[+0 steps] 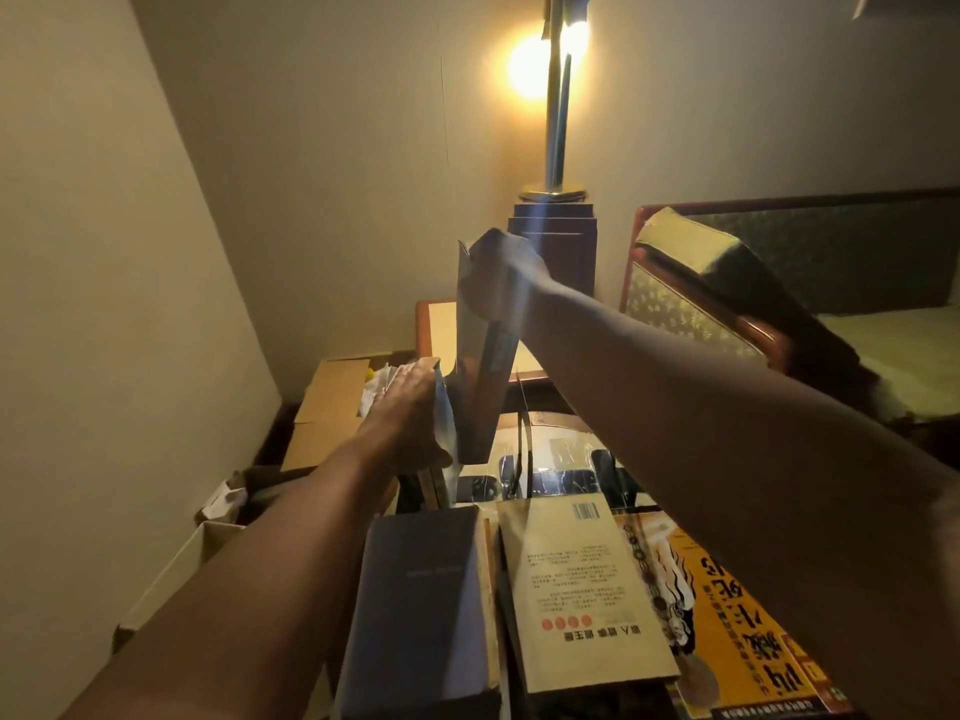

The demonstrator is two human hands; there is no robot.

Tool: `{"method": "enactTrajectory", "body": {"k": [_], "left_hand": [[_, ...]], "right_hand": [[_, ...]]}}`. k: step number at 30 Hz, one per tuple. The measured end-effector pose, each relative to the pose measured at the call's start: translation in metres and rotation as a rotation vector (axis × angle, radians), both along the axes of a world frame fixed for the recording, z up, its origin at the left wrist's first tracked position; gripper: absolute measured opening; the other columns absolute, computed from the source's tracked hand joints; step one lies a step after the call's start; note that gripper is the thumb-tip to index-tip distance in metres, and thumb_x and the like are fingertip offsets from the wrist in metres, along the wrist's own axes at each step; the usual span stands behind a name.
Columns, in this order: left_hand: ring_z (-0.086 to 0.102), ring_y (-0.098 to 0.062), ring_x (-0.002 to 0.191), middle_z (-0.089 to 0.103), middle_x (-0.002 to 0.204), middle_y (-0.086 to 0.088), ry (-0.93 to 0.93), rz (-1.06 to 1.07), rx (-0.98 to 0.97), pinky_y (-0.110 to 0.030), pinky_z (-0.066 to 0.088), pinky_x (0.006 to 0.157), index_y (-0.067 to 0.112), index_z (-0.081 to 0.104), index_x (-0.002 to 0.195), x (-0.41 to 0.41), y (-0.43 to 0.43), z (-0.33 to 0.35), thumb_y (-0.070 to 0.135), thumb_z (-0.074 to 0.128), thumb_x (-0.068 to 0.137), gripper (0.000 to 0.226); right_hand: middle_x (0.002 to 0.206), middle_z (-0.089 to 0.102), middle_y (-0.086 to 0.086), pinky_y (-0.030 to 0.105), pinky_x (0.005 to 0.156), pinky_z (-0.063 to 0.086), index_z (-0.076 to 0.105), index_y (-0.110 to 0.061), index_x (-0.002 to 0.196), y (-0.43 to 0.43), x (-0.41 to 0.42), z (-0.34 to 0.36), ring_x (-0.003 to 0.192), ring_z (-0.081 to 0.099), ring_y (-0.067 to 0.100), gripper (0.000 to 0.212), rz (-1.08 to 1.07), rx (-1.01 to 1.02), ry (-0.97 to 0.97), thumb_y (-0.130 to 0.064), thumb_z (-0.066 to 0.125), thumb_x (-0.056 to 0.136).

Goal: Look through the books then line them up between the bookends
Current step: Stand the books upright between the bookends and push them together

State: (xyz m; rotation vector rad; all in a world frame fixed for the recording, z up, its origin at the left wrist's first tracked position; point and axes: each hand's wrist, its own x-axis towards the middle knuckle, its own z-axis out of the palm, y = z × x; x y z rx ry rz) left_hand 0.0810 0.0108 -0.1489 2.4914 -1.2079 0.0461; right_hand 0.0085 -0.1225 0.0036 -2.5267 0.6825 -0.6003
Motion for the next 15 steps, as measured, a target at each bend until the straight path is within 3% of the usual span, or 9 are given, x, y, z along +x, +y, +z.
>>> {"method": "enactTrajectory", "body": {"k": [4,6,8,10,13,15], "left_hand": [[0.049,-0.021,0.114,0.049,0.124,-0.001,-0.097,-0.034,-0.04,-0.029,0.046,0.091,0.017,0.041,0.132,0.008,-0.002,-0.002,0.039,0.094,0.044,0.105],[0.049,-0.023,0.114,0.048,0.124,-0.001,-0.099,-0.032,-0.035,-0.028,0.047,0.087,0.018,0.04,0.133,0.006,-0.004,0.0,0.033,0.093,0.049,0.101],[0.036,-0.03,0.136,0.036,0.147,-0.005,-0.077,-0.006,0.009,-0.039,0.042,0.104,0.019,0.025,0.147,0.008,-0.004,-0.001,0.031,0.091,0.056,0.113],[0.013,-0.029,0.149,0.015,0.161,-0.004,-0.027,0.017,0.051,-0.046,0.024,0.118,0.023,0.007,0.155,0.012,-0.002,-0.005,0.035,0.088,0.063,0.123],[0.0,-0.025,0.151,0.005,0.164,-0.003,0.07,0.041,0.052,-0.044,0.012,0.121,0.024,0.003,0.156,0.024,-0.003,-0.013,0.038,0.081,0.075,0.114],[-0.005,-0.022,0.151,0.002,0.165,-0.003,0.052,0.051,0.094,-0.041,0.006,0.123,0.02,0.004,0.156,0.03,-0.004,-0.018,0.032,0.07,0.087,0.097]], "right_hand": [[0.097,0.062,0.01,0.026,0.064,0.043,0.069,-0.009,0.109,0.005,0.008,-0.031,0.086,0.061,0.028,0.02,-0.033,0.023,0.023,-0.014,0.06,0.092],[0.095,0.061,0.01,0.028,0.069,0.044,0.07,-0.009,0.106,0.009,0.014,-0.047,0.086,0.059,0.03,0.02,-0.033,0.022,0.028,-0.017,0.06,0.091],[0.092,0.06,0.009,0.028,0.069,0.042,0.07,-0.008,0.104,0.012,0.019,-0.061,0.083,0.058,0.03,0.019,-0.026,0.038,0.037,-0.015,0.061,0.089],[0.096,0.063,0.009,0.027,0.066,0.041,0.07,-0.007,0.105,0.013,0.023,-0.073,0.081,0.057,0.028,0.018,-0.02,0.049,0.036,-0.014,0.062,0.09],[0.1,0.065,0.009,0.028,0.065,0.044,0.07,-0.008,0.107,0.015,0.023,-0.088,0.085,0.061,0.026,0.017,-0.001,0.057,0.022,-0.013,0.061,0.094],[0.109,0.067,0.01,0.032,0.075,0.054,0.07,-0.008,0.113,0.016,0.024,-0.099,0.092,0.062,0.025,0.022,0.024,0.095,0.02,-0.01,0.061,0.093]]}}
